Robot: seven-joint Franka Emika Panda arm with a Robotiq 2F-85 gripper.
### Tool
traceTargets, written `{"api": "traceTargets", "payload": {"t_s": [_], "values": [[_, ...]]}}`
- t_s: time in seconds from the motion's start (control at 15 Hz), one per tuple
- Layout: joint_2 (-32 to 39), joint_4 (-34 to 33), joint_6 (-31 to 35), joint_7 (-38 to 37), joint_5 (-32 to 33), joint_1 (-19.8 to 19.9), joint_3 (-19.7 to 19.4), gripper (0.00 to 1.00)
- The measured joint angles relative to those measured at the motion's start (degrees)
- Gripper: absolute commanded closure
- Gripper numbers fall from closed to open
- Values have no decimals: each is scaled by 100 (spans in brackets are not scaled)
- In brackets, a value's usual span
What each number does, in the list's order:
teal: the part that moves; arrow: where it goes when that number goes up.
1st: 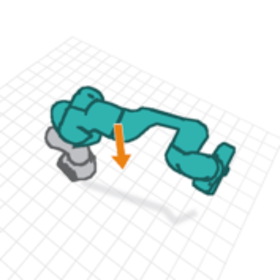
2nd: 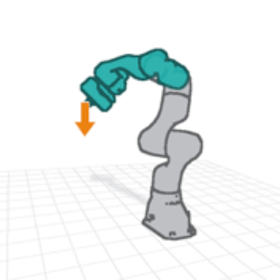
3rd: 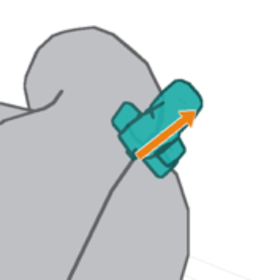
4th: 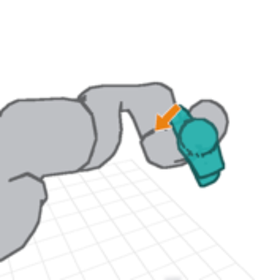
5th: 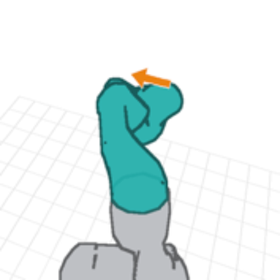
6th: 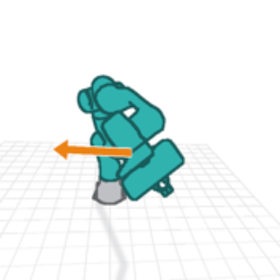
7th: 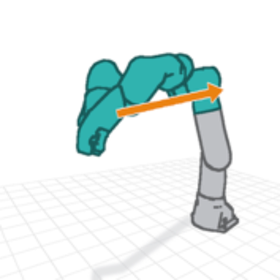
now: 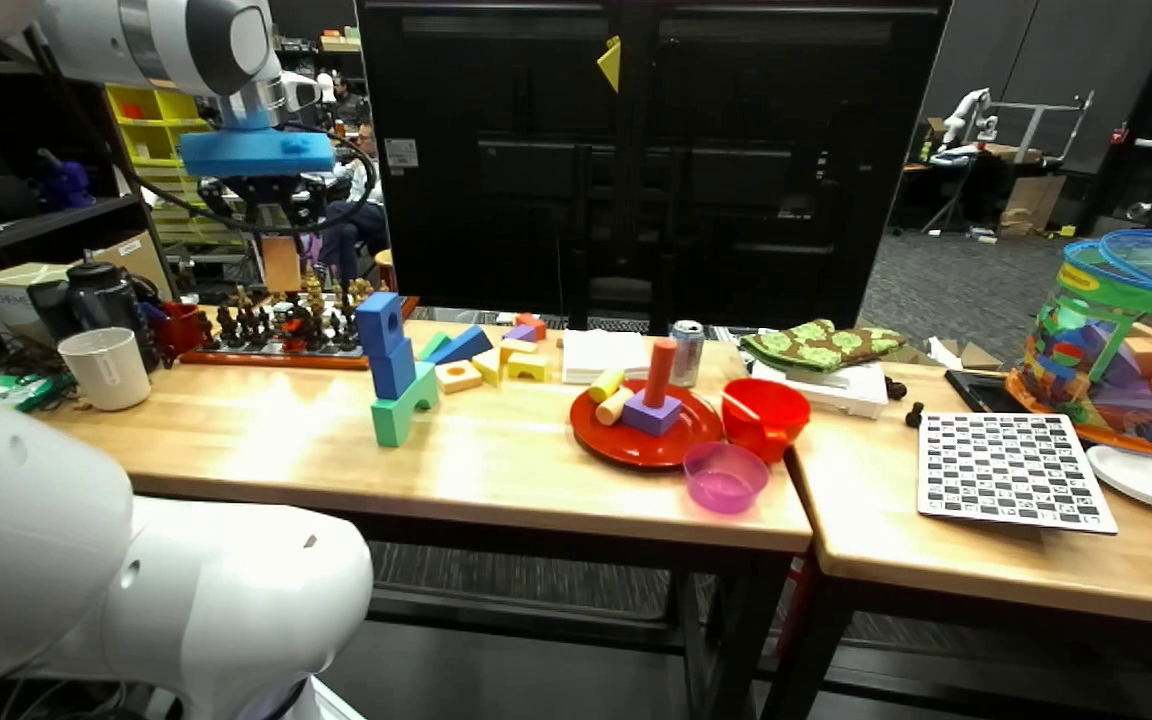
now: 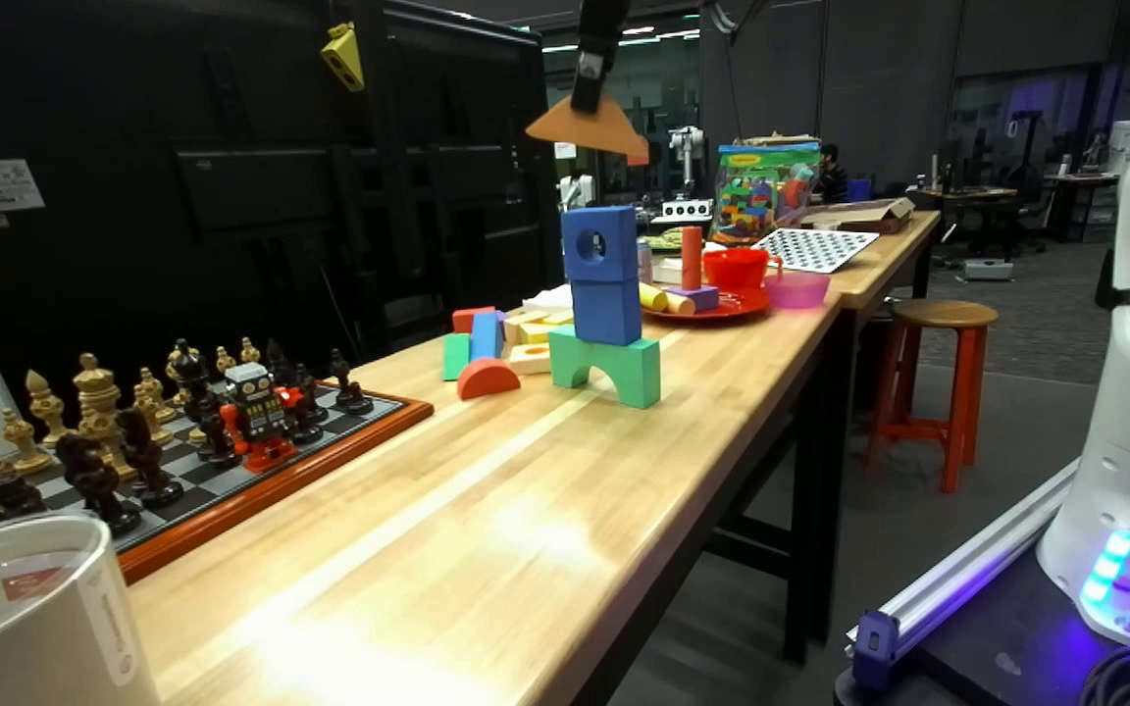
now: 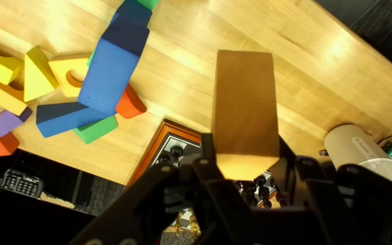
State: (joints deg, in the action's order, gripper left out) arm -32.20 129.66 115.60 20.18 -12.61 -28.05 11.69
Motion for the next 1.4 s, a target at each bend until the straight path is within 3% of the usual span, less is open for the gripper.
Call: {"api": "traceTargets", "payload": {"t_s": [0.73,1.4], "values": [[2,-48,-396,-1056,-162,61,164,84],[3,-217,-835,-1985,-160,427,358,84]]}}
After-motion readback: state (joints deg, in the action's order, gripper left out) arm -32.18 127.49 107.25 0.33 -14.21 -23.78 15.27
